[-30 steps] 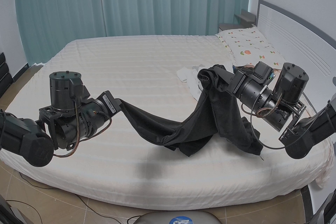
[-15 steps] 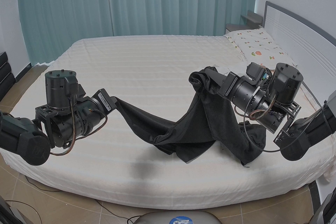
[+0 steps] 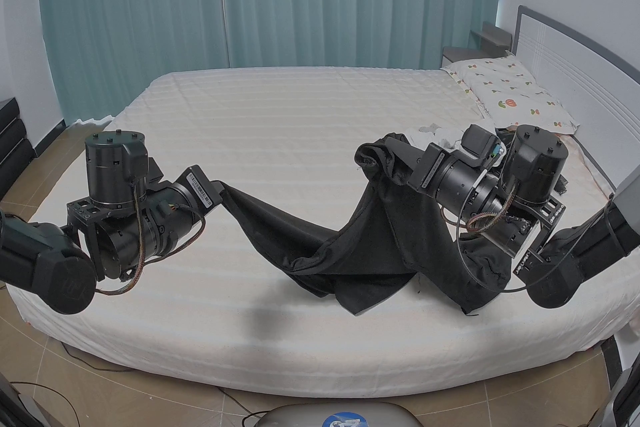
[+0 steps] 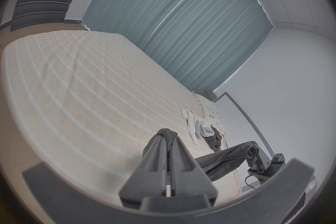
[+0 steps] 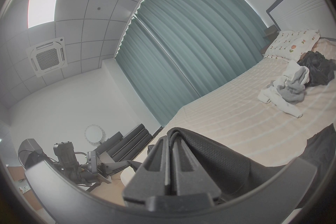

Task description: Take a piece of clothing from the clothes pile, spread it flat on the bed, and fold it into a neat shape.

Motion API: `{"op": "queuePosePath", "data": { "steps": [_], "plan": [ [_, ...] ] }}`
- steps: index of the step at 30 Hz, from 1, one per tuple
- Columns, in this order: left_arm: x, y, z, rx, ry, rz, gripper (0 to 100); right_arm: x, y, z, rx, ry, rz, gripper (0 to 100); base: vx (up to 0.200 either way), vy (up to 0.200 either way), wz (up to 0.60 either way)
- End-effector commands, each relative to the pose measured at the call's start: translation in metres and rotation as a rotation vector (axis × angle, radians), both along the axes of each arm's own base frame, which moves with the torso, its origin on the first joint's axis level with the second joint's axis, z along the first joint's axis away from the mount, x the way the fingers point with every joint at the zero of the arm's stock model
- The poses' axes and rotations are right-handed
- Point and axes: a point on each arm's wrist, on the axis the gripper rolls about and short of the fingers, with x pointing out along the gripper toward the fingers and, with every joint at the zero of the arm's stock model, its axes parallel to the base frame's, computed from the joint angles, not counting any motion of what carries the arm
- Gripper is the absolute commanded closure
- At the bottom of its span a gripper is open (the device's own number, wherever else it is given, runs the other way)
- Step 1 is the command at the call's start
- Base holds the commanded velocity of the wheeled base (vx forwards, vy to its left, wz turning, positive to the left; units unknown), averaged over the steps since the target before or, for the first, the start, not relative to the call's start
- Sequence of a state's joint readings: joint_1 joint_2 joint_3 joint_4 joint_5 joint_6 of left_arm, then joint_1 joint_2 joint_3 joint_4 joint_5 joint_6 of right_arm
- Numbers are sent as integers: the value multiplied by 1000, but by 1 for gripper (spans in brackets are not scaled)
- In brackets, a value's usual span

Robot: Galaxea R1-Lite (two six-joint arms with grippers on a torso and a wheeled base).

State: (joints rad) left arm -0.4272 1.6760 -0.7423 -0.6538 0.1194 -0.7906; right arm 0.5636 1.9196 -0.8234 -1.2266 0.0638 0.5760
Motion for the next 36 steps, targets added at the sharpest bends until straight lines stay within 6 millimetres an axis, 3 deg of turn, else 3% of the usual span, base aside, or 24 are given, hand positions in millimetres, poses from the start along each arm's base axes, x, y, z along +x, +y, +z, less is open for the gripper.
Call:
{"op": "queuePosePath", "data": {
  "steps": [1, 14, 23, 30, 36],
  "plan": [
    [2, 0, -1, 0, 1, 3, 100, 2, 0, -3, -4, 7, -1, 100, 0, 200, 0],
    [1, 1, -2, 0, 6, 6, 100, 0, -3, -6, -6, 17, -7, 100, 0, 200, 0],
    [1, 2, -5, 7, 16, 12, 100, -2, -10, -22, -35, 71, -21, 100, 0, 0, 0],
    [-1, 1, -5, 5, 18, 7, 100, -2, -12, -24, -38, 76, -29, 100, 0, 0, 0],
    [-10, 0, -16, 24, 56, -14, 100, -15, -19, -26, -49, 96, -25, 100, -33, 0, 0]
  ]
}}
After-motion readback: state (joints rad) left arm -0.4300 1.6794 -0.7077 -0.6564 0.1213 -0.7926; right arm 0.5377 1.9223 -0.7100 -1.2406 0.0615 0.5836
